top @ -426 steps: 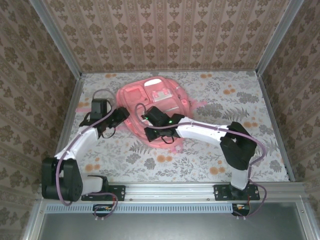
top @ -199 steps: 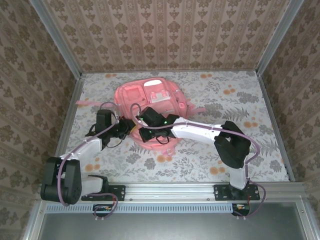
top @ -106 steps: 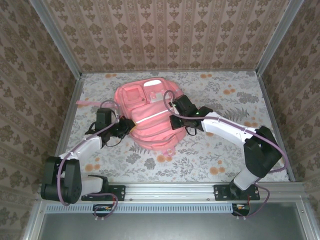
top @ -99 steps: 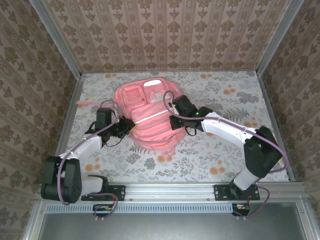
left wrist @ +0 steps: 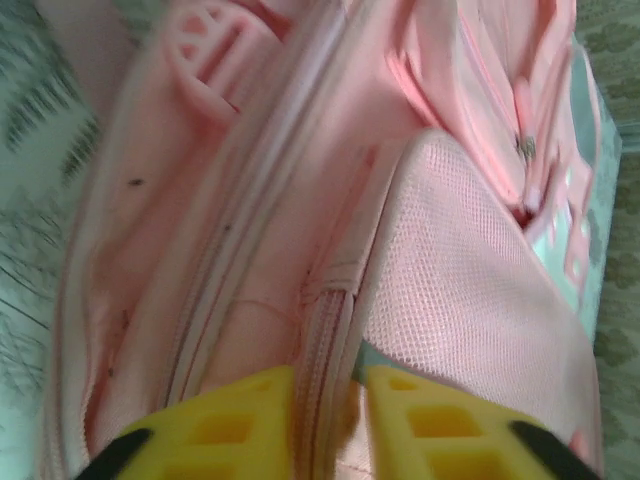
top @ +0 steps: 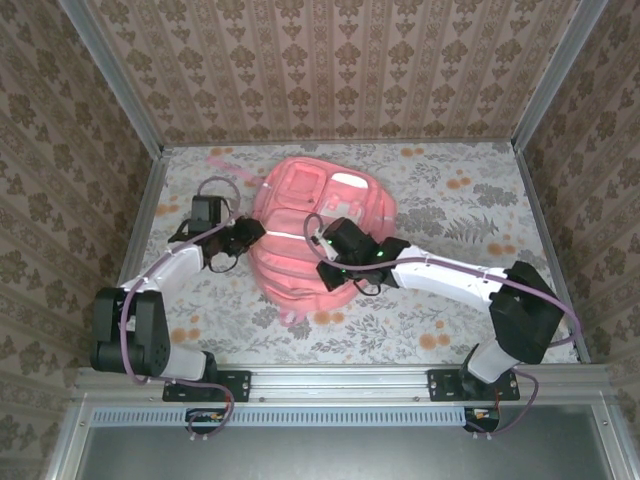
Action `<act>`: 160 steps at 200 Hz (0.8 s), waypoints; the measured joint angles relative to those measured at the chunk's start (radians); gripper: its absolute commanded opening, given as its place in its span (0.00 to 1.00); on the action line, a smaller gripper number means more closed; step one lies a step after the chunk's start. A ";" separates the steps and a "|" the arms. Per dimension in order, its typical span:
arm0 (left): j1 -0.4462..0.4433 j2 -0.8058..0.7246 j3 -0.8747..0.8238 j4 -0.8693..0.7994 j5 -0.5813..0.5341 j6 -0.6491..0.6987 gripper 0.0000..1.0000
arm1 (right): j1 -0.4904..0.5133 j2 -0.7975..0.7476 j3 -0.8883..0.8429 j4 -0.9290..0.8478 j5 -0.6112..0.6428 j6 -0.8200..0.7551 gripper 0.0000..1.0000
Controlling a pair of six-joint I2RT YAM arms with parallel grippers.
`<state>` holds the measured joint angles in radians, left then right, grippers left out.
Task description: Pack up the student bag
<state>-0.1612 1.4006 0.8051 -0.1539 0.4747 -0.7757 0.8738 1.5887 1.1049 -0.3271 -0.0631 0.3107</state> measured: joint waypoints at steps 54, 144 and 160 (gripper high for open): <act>0.012 -0.136 -0.033 -0.050 -0.080 -0.021 0.57 | 0.041 0.150 0.128 0.048 -0.031 0.106 0.00; -0.087 -0.132 -0.105 0.027 -0.026 -0.163 0.30 | 0.040 0.178 0.166 0.060 -0.042 0.142 0.00; -0.087 -0.124 -0.107 0.028 -0.031 -0.171 0.17 | 0.040 0.178 0.166 0.056 -0.034 0.142 0.00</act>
<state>-0.2481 1.2766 0.6983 -0.1261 0.4442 -0.9463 0.9142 1.7668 1.2709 -0.2710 -0.0975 0.4522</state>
